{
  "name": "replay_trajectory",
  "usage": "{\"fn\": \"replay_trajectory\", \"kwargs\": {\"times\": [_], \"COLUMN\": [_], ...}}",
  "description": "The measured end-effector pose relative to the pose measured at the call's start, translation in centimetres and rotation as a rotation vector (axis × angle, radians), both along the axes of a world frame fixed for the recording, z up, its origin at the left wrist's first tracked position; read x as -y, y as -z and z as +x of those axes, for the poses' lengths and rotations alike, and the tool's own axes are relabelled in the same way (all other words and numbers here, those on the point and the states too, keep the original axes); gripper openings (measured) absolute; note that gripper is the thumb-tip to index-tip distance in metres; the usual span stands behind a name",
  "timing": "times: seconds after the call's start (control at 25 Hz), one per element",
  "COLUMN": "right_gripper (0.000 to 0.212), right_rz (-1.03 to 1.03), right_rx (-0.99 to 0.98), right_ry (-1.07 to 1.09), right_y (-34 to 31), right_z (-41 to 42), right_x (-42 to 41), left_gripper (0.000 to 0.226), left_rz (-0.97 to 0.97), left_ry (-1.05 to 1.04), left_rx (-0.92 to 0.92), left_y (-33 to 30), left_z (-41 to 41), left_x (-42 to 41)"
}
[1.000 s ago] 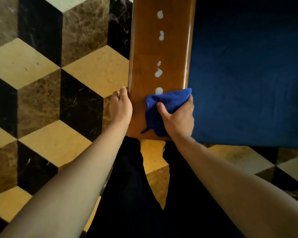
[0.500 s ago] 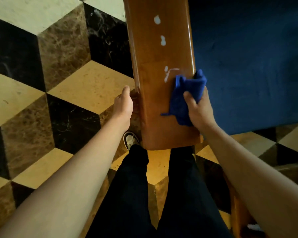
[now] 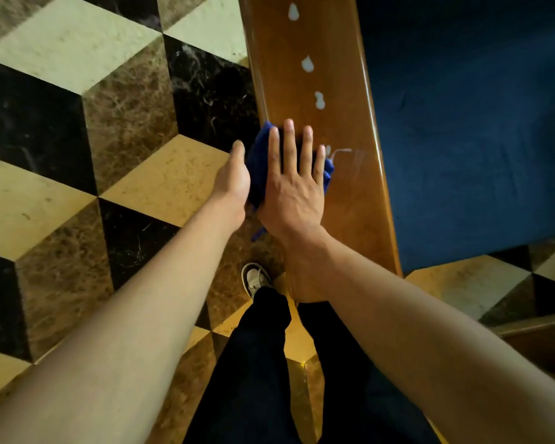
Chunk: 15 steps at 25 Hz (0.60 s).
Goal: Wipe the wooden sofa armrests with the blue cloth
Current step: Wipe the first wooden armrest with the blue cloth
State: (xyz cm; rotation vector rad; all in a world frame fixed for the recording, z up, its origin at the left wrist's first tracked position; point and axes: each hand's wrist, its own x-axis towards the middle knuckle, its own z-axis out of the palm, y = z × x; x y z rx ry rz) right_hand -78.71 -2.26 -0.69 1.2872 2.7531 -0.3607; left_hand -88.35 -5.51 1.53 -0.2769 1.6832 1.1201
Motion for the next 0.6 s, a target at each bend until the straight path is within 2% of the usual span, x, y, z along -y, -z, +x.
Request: {"fn": "replay_trajectory", "kwargs": {"times": [0.08,0.16,0.32,0.44,0.6], "right_gripper": [0.094,0.094,0.122,0.136,0.145], "right_rz": [0.000,-0.020,-0.109,-0.118,-0.162], "right_rx": [-0.032,-0.069,0.013,0.064,0.015], "right_ry": [-0.016,-0.032,0.118,0.224,0.456], "right_y": [-0.2,-0.5,-1.1,-1.0,-1.5], "right_z": [0.2,4.4,13.6,14.0,9.5], "right_x": [0.1,2.9,9.6,6.5,-1.5], "left_gripper": [0.066,0.062,0.074,0.075,0.073], "left_rz": [0.007,-0.029,-0.104,-0.144,-0.208], "left_ry": [-0.018,0.002,0.057,0.069,0.104], "left_rx": [-0.043,-0.075,-0.085,-0.140,-0.167], "left_y": [0.3,0.3,0.5,0.7,0.9], "left_z": [-1.2,-0.3,2.4,2.3,2.0], "left_x": [-0.8,-0.7,-0.3,-1.8,-2.7]}}
